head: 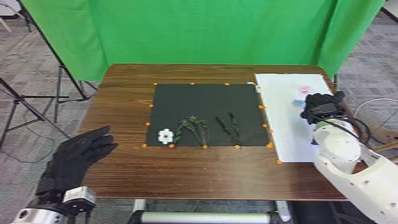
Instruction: Arrange flowers
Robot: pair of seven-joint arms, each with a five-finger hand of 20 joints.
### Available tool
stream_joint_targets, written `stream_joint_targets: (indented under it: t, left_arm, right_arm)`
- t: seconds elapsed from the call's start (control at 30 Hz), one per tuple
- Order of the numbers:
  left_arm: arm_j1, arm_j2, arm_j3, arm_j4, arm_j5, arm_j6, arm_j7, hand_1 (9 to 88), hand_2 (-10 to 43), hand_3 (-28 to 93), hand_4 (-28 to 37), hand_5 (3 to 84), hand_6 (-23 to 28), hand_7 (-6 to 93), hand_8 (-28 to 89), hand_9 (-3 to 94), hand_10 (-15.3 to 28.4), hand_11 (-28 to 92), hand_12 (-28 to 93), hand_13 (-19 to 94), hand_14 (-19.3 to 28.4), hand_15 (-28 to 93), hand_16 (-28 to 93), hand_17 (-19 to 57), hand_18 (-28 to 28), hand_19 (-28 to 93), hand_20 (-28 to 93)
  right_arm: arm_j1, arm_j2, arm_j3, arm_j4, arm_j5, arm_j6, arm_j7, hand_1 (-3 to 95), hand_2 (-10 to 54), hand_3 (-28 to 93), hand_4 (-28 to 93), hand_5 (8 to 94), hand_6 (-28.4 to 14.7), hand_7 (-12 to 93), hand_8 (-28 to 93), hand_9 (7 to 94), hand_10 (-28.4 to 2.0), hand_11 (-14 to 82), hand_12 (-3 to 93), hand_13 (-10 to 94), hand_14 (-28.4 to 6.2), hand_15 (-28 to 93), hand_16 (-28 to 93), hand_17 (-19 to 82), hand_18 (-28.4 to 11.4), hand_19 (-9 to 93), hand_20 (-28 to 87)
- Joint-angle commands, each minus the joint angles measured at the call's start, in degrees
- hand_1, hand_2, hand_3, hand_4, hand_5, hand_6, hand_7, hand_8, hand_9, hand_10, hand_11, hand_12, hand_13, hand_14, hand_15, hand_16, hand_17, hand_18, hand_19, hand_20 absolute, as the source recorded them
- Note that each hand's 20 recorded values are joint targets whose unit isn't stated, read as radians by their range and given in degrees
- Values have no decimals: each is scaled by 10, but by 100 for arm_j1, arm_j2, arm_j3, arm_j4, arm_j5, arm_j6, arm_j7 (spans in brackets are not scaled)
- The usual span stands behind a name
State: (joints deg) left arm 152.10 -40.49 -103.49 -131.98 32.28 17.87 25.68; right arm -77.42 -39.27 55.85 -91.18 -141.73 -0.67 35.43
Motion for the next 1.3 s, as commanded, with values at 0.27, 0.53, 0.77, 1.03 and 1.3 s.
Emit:
stream_joint_targets:
  t: [0.27,0.53,0.77,1.03,1.3]
  left_arm:
    - [179,-128,-162,-64,81,-12,-49,261,70,819,-150,445,136,135,-84,385,221,352,90,285,284,575,-122,-93,219,580,152]
    - [151,-301,-291,-112,218,-103,-236,260,69,821,-148,445,136,135,-84,385,219,353,90,284,284,575,-123,-93,218,579,152]
    - [-26,-479,-305,-92,336,-256,-470,261,69,820,-149,444,136,136,-84,384,220,352,89,284,284,575,-122,-93,218,579,151]
    - [-150,-682,-336,-27,455,-428,-653,263,70,817,-149,445,138,133,-83,387,223,350,88,288,284,575,-123,-94,220,580,152]
    - [-554,-584,-128,74,443,-453,-630,265,73,811,-147,447,141,127,-81,394,227,342,90,294,284,571,-125,-95,224,581,151]
  right_arm:
    - [982,-75,-803,-560,-27,787,-655,446,-3,722,-283,781,28,279,-28,710,-96,438,296,489,-141,783,231,64,-270,697,357]
    - [2112,-1003,-1966,-577,148,862,-1267,443,-4,727,-283,781,29,280,-25,710,-92,440,302,491,-136,784,235,67,-263,696,355]
    - [2205,-2079,-2123,-38,4,533,-1474,438,-3,726,-283,778,35,287,-26,709,-87,444,304,492,-131,783,239,69,-253,687,348]
    - [1977,-3104,-1913,463,66,87,-1396,429,-1,728,-283,771,42,298,-35,705,-83,451,302,490,-129,779,243,67,-248,678,344]
    - [1555,-3835,-1347,799,-355,-711,-1494,412,4,728,-283,764,52,309,-45,701,-91,465,289,483,-135,779,245,62,-248,669,338]
